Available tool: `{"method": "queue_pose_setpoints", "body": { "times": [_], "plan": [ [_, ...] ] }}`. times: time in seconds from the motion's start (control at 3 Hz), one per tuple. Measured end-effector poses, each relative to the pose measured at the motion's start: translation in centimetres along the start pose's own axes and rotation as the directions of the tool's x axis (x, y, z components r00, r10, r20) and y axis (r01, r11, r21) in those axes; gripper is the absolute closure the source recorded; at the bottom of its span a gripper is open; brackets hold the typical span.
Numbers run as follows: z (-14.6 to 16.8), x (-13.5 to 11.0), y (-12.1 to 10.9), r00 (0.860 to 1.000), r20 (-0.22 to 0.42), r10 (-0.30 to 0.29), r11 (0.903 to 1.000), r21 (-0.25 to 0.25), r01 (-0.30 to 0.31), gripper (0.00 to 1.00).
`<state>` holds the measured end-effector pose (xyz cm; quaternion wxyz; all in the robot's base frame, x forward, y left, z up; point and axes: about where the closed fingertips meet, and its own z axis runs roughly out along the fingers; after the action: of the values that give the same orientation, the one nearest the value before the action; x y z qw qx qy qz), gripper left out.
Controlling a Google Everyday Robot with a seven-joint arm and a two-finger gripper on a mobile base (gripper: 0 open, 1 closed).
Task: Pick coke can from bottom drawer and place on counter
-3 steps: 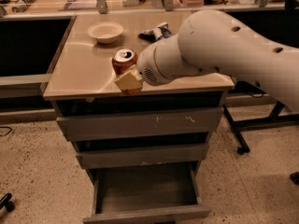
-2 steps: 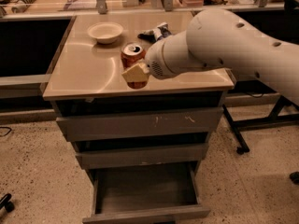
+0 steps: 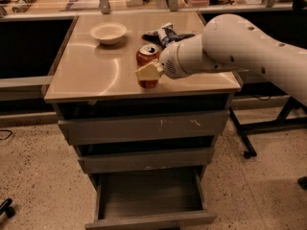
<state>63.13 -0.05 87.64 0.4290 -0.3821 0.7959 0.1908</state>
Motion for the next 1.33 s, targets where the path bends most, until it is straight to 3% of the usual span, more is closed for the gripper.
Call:
{"method": "queue_pose_setpoints", "body": {
  "times": [0.67, 1.33],
  "plan": [
    [2.2, 1.4, -3.4, 0.996, -0.046, 0.08, 0.9961, -0.033, -0.081, 1.0],
    [2.1, 1.3, -3.5, 0.996, -0.047, 0.079, 0.9961, -0.035, -0.081, 0.58]
  ]
}}
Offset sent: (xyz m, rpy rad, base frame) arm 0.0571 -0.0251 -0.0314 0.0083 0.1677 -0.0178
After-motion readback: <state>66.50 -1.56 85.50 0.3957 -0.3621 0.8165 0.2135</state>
